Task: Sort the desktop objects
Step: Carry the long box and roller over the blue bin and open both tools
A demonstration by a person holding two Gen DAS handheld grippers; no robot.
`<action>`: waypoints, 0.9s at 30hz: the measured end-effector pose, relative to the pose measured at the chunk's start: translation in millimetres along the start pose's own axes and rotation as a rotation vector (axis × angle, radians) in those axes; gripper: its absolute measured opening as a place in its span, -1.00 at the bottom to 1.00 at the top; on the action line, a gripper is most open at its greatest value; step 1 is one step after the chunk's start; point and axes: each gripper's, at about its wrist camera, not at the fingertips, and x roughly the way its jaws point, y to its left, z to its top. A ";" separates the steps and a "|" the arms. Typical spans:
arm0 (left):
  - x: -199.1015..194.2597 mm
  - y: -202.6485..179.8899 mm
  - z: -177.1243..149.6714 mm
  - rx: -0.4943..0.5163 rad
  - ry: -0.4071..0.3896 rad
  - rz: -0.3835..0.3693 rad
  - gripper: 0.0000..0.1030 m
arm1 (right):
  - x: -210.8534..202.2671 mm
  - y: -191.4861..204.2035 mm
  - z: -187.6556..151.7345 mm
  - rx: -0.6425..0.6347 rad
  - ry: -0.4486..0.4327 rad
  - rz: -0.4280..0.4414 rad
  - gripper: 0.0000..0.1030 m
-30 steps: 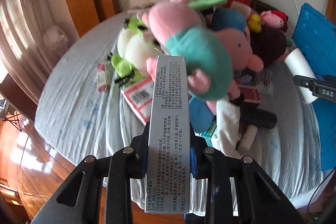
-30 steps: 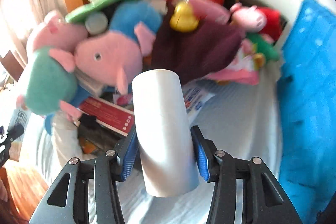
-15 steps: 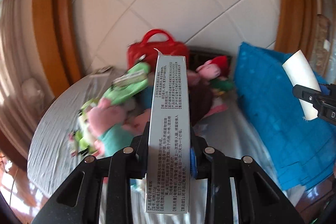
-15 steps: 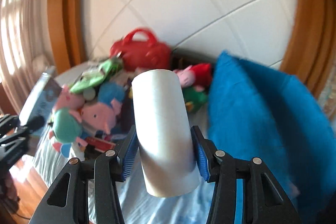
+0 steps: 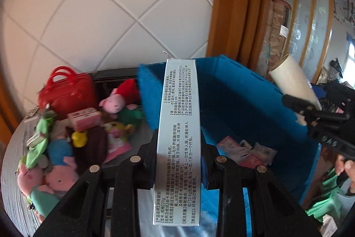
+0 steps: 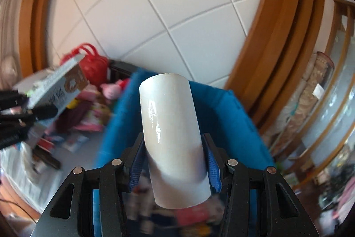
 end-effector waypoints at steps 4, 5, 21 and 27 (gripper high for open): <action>38.9 -58.4 31.8 0.002 0.073 0.017 -0.44 | 35.9 -55.6 -10.2 -0.055 0.064 0.007 -0.06; 51.3 -69.7 35.6 -0.001 0.101 0.023 -0.44 | 46.0 -65.6 -12.8 -0.066 0.081 0.017 -0.06; 243.2 -134.3 -8.1 -0.038 0.694 0.139 -0.44 | 237.1 -134.0 -92.0 -0.035 0.666 0.342 -0.13; 272.8 -134.6 -38.3 -0.031 0.805 0.126 -0.44 | 274.0 -118.3 -135.3 -0.063 0.836 0.385 -0.13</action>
